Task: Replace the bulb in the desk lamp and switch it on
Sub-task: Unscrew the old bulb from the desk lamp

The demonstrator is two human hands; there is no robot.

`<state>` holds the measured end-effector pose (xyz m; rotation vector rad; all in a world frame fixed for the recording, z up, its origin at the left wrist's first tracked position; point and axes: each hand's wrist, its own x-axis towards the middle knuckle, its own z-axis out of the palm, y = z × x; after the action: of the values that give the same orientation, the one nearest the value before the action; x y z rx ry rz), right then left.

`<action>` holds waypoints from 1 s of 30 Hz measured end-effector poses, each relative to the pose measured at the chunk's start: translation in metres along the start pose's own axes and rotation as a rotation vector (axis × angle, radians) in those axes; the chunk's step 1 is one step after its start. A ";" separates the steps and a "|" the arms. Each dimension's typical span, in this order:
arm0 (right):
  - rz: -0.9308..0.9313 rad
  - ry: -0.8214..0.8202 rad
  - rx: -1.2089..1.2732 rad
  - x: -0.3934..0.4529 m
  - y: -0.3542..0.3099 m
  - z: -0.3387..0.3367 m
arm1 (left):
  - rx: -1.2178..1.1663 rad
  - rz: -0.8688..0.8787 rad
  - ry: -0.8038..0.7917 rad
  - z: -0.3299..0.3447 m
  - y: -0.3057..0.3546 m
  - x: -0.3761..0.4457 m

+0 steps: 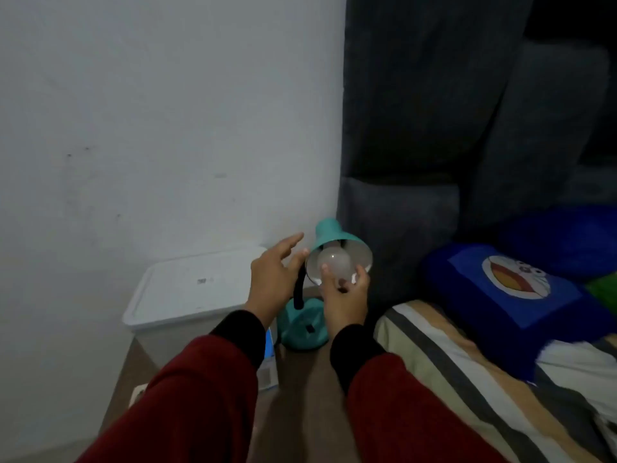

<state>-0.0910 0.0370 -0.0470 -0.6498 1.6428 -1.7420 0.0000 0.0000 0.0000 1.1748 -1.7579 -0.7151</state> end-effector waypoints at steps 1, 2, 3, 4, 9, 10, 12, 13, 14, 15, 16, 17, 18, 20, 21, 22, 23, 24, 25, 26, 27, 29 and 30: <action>0.005 0.014 0.079 0.002 0.005 0.005 | -0.038 -0.005 0.002 0.003 -0.002 0.002; 0.015 0.016 0.155 0.005 0.008 0.009 | -0.070 -0.016 0.004 0.005 -0.005 0.005; 0.016 0.014 0.206 0.007 0.010 0.012 | -0.087 -0.009 0.002 0.009 -0.008 0.007; 0.026 0.026 0.244 0.009 0.011 0.014 | -0.100 -0.012 0.002 0.011 -0.010 0.007; 0.019 0.044 0.322 0.019 0.007 0.017 | -0.155 -0.006 0.040 0.020 -0.016 0.012; 0.004 0.045 0.296 0.018 0.007 0.017 | -0.162 -0.010 0.044 0.021 -0.018 0.012; -0.049 0.067 0.195 0.016 0.005 0.015 | -0.168 -0.022 0.049 0.021 -0.017 0.014; -0.089 0.088 0.124 0.016 0.005 0.014 | -0.171 -0.027 0.052 0.020 -0.017 0.014; -0.137 0.103 0.049 0.016 0.006 0.013 | -0.172 -0.033 0.052 0.020 -0.017 0.014; -0.179 0.116 -0.027 0.017 0.007 0.013 | -0.172 -0.033 0.051 0.019 -0.017 0.015; -0.211 0.122 -0.081 0.018 0.007 0.012 | -0.165 -0.032 0.047 0.019 -0.017 0.014; -0.227 0.122 -0.101 0.018 0.008 0.011 | -0.158 -0.027 0.043 0.020 -0.016 0.014; -0.224 0.110 -0.098 0.017 0.008 0.010 | -0.145 -0.026 0.042 0.020 -0.016 0.014; -0.168 0.086 0.001 0.015 0.007 0.011 | -0.132 -0.026 0.033 0.021 -0.016 0.014; -0.114 0.083 0.103 0.013 0.007 0.012 | -0.132 -0.025 0.030 0.021 -0.016 0.013; -0.057 0.092 0.192 0.012 0.006 0.014 | -0.132 -0.025 0.030 0.021 -0.015 0.013; -0.016 0.108 0.224 0.012 0.006 0.016 | -0.133 -0.024 0.033 0.022 -0.016 0.014; -0.015 0.135 0.195 0.013 0.005 0.017 | -0.135 -0.027 0.035 0.021 -0.016 0.014; -0.038 0.166 0.148 0.013 0.005 0.018 | -0.135 -0.030 0.039 0.021 -0.017 0.014; -0.058 0.191 0.109 0.014 0.005 0.018 | -0.133 -0.032 0.044 0.021 -0.017 0.014; -0.072 0.202 0.078 0.015 0.006 0.018 | -0.127 -0.030 0.044 0.021 -0.017 0.014; -0.077 0.179 0.087 0.014 0.005 0.019 | -0.116 -0.023 0.033 0.021 -0.019 0.014; -0.058 0.170 0.121 0.013 0.005 0.021 | -0.115 -0.021 0.029 0.021 -0.019 0.014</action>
<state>-0.0839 0.0132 -0.0506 -0.5088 1.6286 -1.9684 -0.0132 -0.0208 -0.0197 1.1217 -1.6607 -0.7968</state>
